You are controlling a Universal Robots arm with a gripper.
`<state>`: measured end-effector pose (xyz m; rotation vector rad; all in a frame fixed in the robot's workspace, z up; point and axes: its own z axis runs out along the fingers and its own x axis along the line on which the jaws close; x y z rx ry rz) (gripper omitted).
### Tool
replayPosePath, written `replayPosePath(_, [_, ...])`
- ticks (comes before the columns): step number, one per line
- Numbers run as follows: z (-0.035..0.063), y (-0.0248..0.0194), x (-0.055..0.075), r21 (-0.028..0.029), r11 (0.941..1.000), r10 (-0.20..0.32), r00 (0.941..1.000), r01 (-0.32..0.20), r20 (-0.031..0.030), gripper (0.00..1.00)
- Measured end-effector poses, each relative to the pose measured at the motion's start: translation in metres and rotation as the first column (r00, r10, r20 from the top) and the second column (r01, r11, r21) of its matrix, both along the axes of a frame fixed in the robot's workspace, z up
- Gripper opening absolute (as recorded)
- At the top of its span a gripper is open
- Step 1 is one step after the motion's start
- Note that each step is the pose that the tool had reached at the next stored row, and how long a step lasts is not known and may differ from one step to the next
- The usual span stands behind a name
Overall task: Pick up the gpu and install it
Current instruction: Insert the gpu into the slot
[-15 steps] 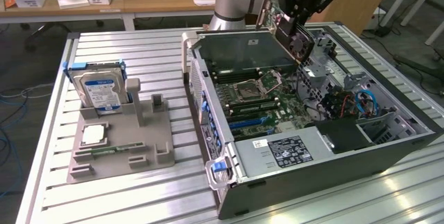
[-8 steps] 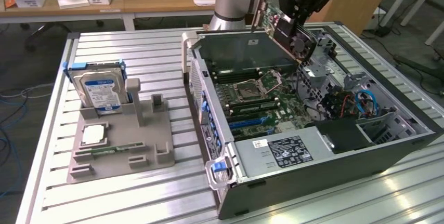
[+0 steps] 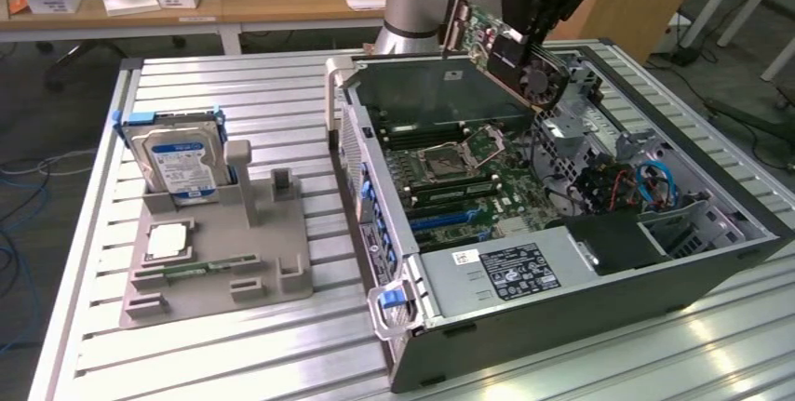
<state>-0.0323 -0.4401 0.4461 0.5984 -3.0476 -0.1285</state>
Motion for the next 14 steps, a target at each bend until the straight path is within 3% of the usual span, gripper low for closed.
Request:
replayPosePath(4, [-0.0002, 0.0000, -0.0001, 0.0000, 0.9982, 0.060, 0.9982, -0.060, 0.0000, 0.27])
replayPosePath(8, [-0.0002, 0.0000, -0.0001, 0.0015, 0.9921, 0.126, 0.9921, -0.126, 0.0001, 0.27])
replayPosePath(14, [-0.0004, 0.0000, -0.0001, 0.0038, 0.9734, 0.229, 0.9734, -0.229, 0.0005, 0.27])
